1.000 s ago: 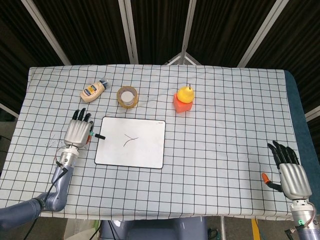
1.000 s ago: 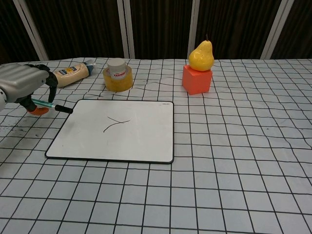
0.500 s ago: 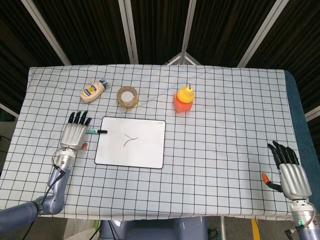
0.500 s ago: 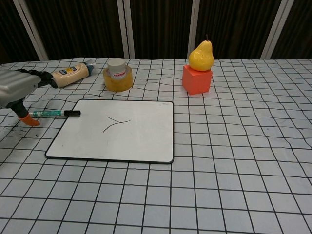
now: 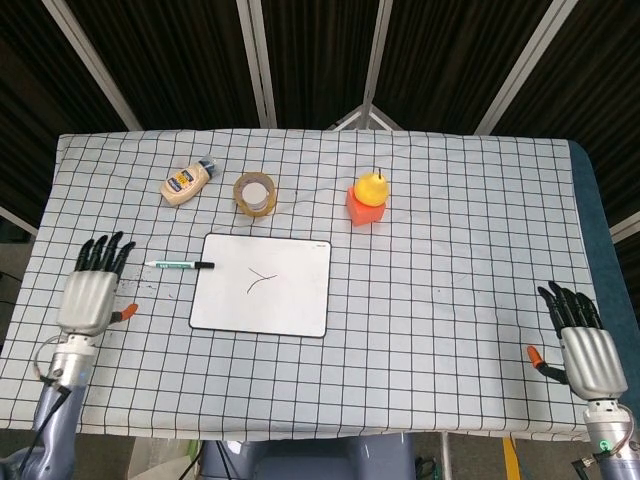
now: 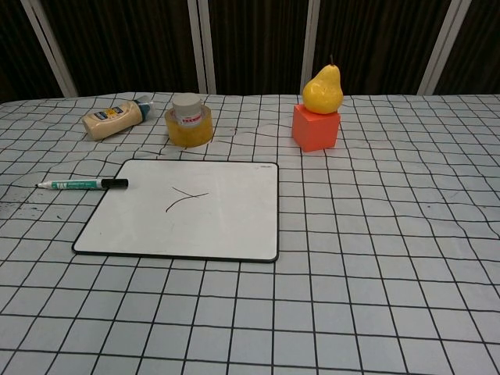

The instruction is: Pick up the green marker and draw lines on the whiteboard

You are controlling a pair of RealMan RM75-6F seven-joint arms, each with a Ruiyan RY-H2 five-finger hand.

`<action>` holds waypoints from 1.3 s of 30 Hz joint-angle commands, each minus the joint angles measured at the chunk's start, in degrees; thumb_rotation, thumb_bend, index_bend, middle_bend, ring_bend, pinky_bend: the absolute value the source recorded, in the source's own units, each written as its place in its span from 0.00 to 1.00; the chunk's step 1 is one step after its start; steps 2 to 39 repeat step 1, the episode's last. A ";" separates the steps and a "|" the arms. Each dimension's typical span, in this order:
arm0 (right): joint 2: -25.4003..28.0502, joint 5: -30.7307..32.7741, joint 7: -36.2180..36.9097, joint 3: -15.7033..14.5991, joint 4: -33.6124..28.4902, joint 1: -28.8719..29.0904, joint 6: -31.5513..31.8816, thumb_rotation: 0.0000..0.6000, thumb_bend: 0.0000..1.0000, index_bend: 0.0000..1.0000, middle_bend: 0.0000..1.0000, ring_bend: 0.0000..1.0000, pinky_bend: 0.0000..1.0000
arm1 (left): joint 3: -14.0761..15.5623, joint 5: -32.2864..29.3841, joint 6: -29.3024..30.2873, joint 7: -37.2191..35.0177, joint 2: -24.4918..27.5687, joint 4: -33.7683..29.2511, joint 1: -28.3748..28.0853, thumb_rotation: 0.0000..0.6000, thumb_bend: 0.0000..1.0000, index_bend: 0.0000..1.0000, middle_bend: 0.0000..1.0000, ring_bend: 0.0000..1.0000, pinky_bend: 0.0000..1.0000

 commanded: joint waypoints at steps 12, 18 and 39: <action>-0.21 -0.14 -0.68 -0.04 0.01 -0.14 0.38 1.00 0.32 0.00 0.00 0.00 0.04 | 2.77 5.06 5.14 -2.76 4.43 -5.05 3.42 1.00 0.19 0.03 0.00 0.00 0.00; -0.21 -0.14 -0.68 -0.04 0.01 -0.14 0.38 1.00 0.32 0.00 0.00 0.00 0.04 | 2.77 5.06 5.14 -2.76 4.43 -5.05 3.42 1.00 0.19 0.03 0.00 0.00 0.00; -0.21 -0.14 -0.68 -0.04 0.01 -0.14 0.38 1.00 0.32 0.00 0.00 0.00 0.04 | 2.77 5.06 5.14 -2.76 4.43 -5.05 3.42 1.00 0.19 0.03 0.00 0.00 0.00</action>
